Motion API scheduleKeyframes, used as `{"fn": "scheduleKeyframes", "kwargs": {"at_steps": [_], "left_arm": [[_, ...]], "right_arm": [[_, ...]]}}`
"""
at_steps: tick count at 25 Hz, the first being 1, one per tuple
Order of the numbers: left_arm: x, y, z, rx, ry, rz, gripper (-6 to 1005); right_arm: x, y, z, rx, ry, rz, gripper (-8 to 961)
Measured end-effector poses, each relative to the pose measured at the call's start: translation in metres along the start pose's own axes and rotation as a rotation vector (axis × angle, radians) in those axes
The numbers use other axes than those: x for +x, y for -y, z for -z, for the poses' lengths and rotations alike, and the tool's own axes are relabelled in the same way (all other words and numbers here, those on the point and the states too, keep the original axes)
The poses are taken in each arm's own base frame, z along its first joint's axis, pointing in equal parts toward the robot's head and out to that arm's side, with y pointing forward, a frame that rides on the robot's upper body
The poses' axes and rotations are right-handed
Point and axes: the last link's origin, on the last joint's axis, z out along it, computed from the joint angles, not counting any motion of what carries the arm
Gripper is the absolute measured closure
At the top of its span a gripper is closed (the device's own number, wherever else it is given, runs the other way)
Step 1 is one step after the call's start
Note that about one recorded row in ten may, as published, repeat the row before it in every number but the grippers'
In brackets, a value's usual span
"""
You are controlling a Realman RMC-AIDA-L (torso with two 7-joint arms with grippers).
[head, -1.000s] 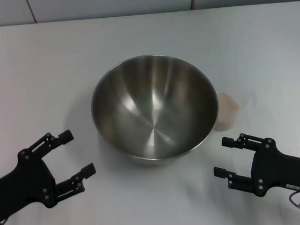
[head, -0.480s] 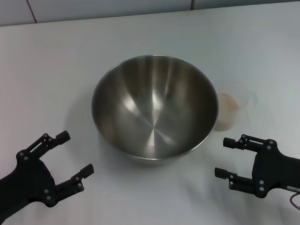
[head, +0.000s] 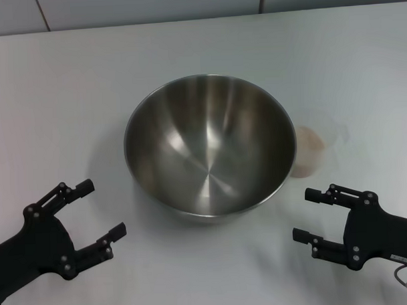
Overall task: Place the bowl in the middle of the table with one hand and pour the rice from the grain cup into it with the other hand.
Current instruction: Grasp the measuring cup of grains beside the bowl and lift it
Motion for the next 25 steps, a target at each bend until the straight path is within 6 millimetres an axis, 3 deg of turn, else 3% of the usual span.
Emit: {"fn": "scheduleKeyframes", "kwargs": {"at_steps": [8, 13, 16, 18, 20, 25], "left_arm": [[-0.003, -0.001, 0.001, -0.015, 0.025, -0.002, 135], [-0.001, -0.001, 0.002, -0.02, 0.015, -0.004, 135], [0.0, -0.001, 0.001, -0.023, 0.009, -0.007, 135], [0.001, 0.0, 0.001, -0.024, 0.008, -0.007, 135], [0.002, 0.001, 0.001, -0.024, 0.006, -0.006, 135], [0.003, 0.002, 0.002, -0.025, 0.002, -0.008, 136]], "right_arm": [[0.001, -0.002, 0.003, 0.027, 0.012, -0.018, 267], [0.004, -0.01, 0.008, 0.133, 0.08, -0.068, 266], [0.011, -0.032, 0.01, 0.307, 0.159, -0.06, 267], [0.013, -0.035, 0.01, 0.358, 0.171, -0.058, 267], [0.018, -0.044, 0.009, 0.537, 0.19, -0.082, 268], [0.021, -0.046, 0.009, 0.635, 0.194, -0.112, 269]]}}
